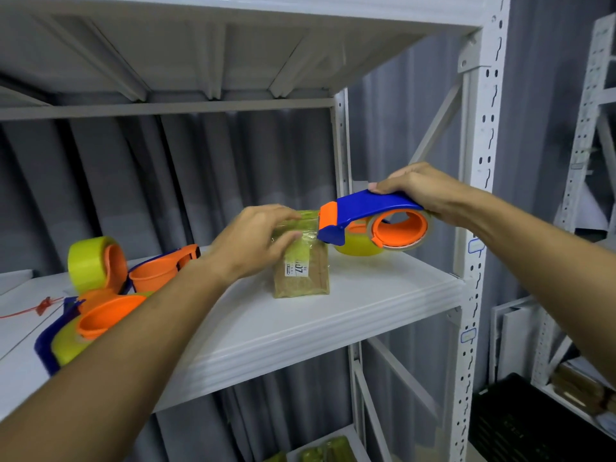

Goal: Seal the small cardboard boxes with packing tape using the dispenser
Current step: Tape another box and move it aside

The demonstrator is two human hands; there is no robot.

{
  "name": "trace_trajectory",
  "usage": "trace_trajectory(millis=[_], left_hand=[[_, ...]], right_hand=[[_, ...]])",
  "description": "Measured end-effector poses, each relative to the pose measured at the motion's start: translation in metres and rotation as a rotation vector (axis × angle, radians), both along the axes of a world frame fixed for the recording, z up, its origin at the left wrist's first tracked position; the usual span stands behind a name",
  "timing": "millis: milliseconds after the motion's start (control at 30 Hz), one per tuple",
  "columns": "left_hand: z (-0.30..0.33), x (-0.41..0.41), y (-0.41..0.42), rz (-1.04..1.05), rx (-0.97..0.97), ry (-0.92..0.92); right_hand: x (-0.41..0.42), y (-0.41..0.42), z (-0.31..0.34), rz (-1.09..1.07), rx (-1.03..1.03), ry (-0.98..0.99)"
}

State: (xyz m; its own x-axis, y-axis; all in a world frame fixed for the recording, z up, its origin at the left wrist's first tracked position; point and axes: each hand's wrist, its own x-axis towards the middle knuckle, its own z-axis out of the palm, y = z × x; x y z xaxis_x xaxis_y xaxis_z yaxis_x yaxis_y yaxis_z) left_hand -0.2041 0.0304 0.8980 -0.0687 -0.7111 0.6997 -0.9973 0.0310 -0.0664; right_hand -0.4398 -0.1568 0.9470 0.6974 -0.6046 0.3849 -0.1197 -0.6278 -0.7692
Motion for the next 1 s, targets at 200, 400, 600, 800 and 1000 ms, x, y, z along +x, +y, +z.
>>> trace_trajectory(millis=[200,400,600,800,1000], left_hand=[[-0.029,-0.001,-0.014,-0.098,-0.080,0.237],[-0.031,0.002,-0.018,-0.083,-0.120,0.310],[-0.028,0.009,-0.013,-0.103,-0.069,0.395],[-0.024,0.005,-0.013,0.014,-0.048,0.243],[-0.005,-0.013,-0.017,0.166,0.114,-0.091]], right_hand=[[0.002,-0.001,-0.002,-0.019,-0.001,0.015],[0.001,-0.009,-0.006,0.004,0.026,-0.007],[-0.011,-0.017,-0.007,0.018,0.030,-0.034],[-0.016,-0.016,-0.004,0.004,-0.027,0.022],[-0.013,-0.010,0.000,-0.043,-0.093,0.077]])
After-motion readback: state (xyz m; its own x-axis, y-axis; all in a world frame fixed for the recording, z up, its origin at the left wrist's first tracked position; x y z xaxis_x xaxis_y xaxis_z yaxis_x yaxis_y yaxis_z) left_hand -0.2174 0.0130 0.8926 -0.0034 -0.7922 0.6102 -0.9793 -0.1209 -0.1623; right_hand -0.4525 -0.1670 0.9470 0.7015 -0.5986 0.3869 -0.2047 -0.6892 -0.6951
